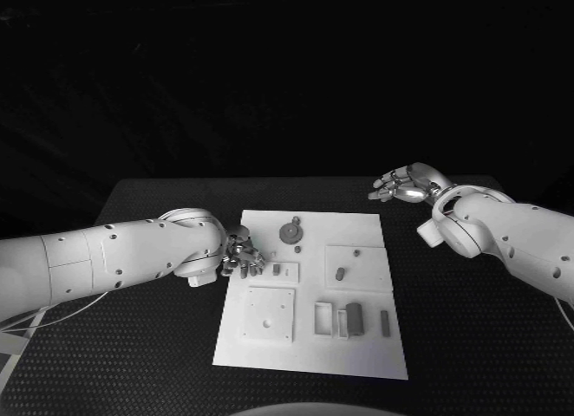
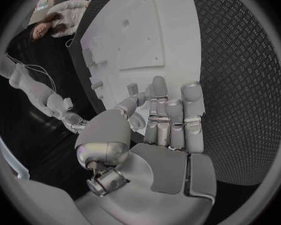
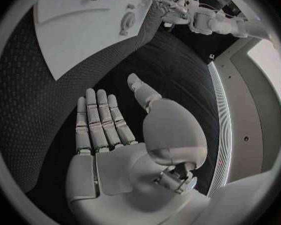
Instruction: Assemble the parts on the task board
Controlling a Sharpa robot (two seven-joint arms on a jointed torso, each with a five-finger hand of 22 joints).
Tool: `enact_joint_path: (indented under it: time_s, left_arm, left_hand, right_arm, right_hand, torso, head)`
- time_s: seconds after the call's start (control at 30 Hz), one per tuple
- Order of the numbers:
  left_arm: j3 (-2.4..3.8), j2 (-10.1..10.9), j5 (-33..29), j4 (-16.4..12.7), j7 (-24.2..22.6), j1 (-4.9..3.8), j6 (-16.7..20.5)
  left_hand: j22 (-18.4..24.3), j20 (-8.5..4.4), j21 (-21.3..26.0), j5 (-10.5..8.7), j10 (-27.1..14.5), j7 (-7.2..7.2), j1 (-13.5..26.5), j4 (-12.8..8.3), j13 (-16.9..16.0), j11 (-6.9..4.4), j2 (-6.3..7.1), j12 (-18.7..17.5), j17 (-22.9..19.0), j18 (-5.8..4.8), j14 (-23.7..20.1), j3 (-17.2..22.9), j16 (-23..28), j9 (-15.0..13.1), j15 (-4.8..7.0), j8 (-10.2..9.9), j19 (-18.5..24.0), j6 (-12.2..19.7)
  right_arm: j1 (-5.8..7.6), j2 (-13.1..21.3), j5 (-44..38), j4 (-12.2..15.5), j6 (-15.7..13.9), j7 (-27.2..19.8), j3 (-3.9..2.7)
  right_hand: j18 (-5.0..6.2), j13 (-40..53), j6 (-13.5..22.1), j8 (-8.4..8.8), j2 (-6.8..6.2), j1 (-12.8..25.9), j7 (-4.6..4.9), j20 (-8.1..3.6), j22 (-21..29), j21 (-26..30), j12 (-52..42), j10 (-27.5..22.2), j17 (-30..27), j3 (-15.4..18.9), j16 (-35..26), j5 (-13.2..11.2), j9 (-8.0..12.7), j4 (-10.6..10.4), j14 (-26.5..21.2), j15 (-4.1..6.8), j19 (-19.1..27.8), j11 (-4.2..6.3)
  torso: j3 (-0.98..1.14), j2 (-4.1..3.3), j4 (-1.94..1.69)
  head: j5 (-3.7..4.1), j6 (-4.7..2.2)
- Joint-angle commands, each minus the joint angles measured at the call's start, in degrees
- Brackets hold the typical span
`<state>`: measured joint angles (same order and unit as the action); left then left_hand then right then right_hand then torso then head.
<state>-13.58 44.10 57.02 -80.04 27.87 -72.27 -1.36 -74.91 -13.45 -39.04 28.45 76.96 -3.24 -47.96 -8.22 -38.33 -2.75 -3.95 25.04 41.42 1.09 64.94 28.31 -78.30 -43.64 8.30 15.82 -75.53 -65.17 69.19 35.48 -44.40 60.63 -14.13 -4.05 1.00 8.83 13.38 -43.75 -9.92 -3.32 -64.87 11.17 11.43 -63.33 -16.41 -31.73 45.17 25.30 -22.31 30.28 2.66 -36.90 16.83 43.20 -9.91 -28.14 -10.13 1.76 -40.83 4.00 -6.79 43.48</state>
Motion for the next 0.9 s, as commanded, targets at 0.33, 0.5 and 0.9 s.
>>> enact_joint_path:
  time_s: [0.33, 0.5, 0.9]
  left_arm:
    - [-0.14, -0.49, 2.74, 0.05, 0.14, 0.46, -1.17]
    - [-0.14, -0.55, 3.11, 0.03, 0.4, 0.48, -1.83]
    - [-0.14, -0.64, 2.31, 0.04, 0.58, 0.49, -1.55]
  left_hand:
    - [-1.08, -0.29, -0.32, 0.13, 0.37, 0.02, -0.84, -7.28, -0.1, 0.14, -0.29, 0.19, -0.11, 3.55, -0.04, 7.71, -0.28, 0.02, 0.31, 0.2, 0.02, -0.29]
    - [-1.07, -0.29, -0.32, 0.11, 0.37, 0.01, -0.85, -7.26, -0.1, 0.15, -0.29, 0.19, -0.12, 3.54, -0.04, 7.71, -0.28, 0.02, 0.31, 0.2, 0.01, -0.29]
    - [-0.86, -0.39, 0.18, -4.48, 0.18, -0.05, 1.82, -4.16, -0.08, 0.2, 3.54, 0.0, -0.45, 3.43, -0.02, 6.01, -0.01, -0.01, 0.24, -0.1, 0.1, -0.09]
  right_arm:
    - [-0.04, 0.05, 0.1, 0.03, 0.59, -0.3, -0.01]
    - [-0.05, 0.07, 0.11, 0.04, 0.61, -0.3, -0.01]
    - [-0.11, 0.06, 0.11, -0.01, 0.71, -0.27, -0.01]
  right_hand:
    - [-1.11, -0.12, 0.39, -0.14, 0.16, -0.2, 1.42, 0.0, -0.09, 0.31, 0.17, 0.41, 0.07, 0.35, -0.29, 0.08, 0.08, 0.0, 0.16, -0.38, 0.46, -0.12]
    - [-1.11, -0.15, 0.4, -0.15, 0.16, -0.19, 1.42, 0.01, -0.1, 0.32, 0.17, 0.41, 0.07, 0.37, -0.31, 0.08, 0.09, -0.01, 0.17, -0.38, 0.46, -0.12]
    - [-1.11, -0.23, 0.41, -0.16, 0.16, -0.18, 1.42, 0.01, -0.13, 0.35, 0.16, 0.43, 0.09, 0.41, -0.37, 0.08, 0.1, 0.0, 0.17, -0.38, 0.48, -0.12]
  torso:
    - [0.03, 0.0, 0.04]
    - [0.03, 0.0, 0.02]
    - [0.01, -0.01, 0.0]
  head:
    - [0.08, 0.15]
    - [0.1, 0.22]
    - [0.15, 0.34]
